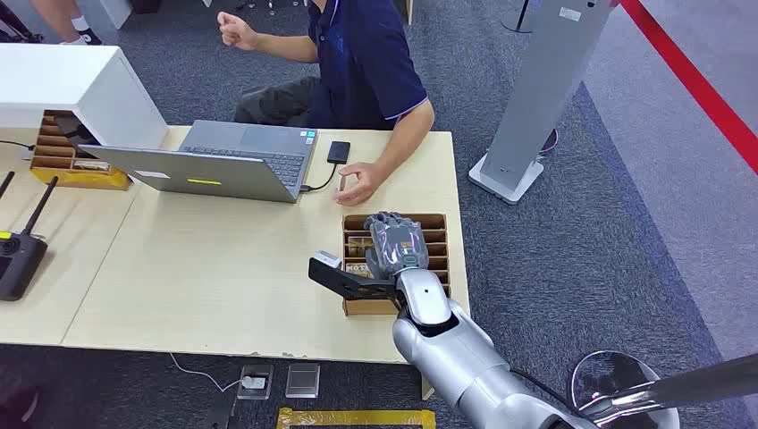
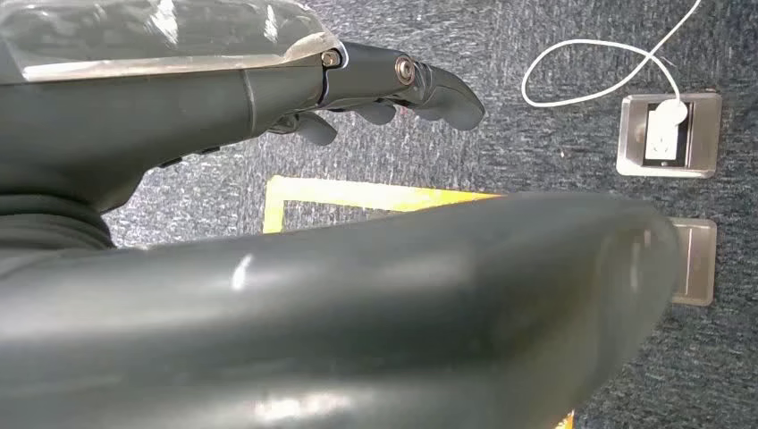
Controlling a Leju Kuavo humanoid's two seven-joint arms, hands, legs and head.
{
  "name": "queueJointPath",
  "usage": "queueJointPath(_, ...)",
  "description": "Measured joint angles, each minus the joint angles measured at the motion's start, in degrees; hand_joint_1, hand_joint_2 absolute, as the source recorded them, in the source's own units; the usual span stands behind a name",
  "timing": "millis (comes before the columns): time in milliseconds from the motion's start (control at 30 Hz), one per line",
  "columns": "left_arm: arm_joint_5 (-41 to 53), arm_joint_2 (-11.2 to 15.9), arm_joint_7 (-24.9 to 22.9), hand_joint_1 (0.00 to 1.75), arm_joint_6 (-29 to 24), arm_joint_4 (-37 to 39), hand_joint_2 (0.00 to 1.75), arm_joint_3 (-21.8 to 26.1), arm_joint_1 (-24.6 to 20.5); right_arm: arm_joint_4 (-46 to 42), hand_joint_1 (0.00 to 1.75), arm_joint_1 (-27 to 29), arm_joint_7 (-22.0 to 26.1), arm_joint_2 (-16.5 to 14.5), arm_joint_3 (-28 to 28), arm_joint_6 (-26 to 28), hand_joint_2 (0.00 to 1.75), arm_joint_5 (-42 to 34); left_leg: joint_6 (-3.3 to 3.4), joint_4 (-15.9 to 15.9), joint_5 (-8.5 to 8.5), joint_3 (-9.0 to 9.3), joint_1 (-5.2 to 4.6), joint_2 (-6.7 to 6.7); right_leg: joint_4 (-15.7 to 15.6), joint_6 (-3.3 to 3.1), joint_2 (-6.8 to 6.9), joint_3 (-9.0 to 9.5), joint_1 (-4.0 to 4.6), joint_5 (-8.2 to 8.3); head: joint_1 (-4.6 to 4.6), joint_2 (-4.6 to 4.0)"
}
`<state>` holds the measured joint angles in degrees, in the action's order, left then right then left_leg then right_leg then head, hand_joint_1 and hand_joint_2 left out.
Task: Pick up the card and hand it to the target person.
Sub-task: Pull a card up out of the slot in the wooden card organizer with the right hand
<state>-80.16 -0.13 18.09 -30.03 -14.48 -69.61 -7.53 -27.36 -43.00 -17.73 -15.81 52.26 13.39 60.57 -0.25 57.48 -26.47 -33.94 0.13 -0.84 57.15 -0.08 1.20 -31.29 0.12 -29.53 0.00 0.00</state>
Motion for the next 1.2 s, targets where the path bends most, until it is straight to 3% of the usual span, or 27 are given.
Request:
queueJointPath(333, -0.10, 1.88, 0.14, 0.00, 2.54, -0.23, 0.00, 0.76, 0.06, 0.53, 0.82, 0.05, 0.12, -0.87, 0.93, -1.62, 1.75, 0.55, -0.01, -0.02, -0.01, 0.03, 0.02, -0.04, -0.02, -0.01, -0.05, 0.02, 0.02, 0.01, 0.00, 0.00)
queueJointPath(700, 0.33, 1.64, -0.42, 0.00, 2.25, -0.13, 0.00, 0.53, 0.00, 1.07, 0.82, 0.62, 0.23, -1.16, 2.15, -2.31, 1.75, 1.31, -0.01, -0.05, 0.00, 0.07, 0.02, 0.00, -0.05, 0.00, -0.03, 0.07, 0.02, 0.01, 0.00, 0.00)
queueJointPath(1200, 0.81, 1.73, -0.72, 0.00, 1.91, -0.45, 0.00, 0.54, 0.03, 1.45, 1.24, 0.60, -0.52, -1.16, 2.41, -2.21, 1.75, 1.28, -0.01, -0.05, 0.02, 0.08, 0.02, 0.03, -0.06, 0.00, 0.00, 0.08, 0.02, 0.01, 0.00, 0.00)
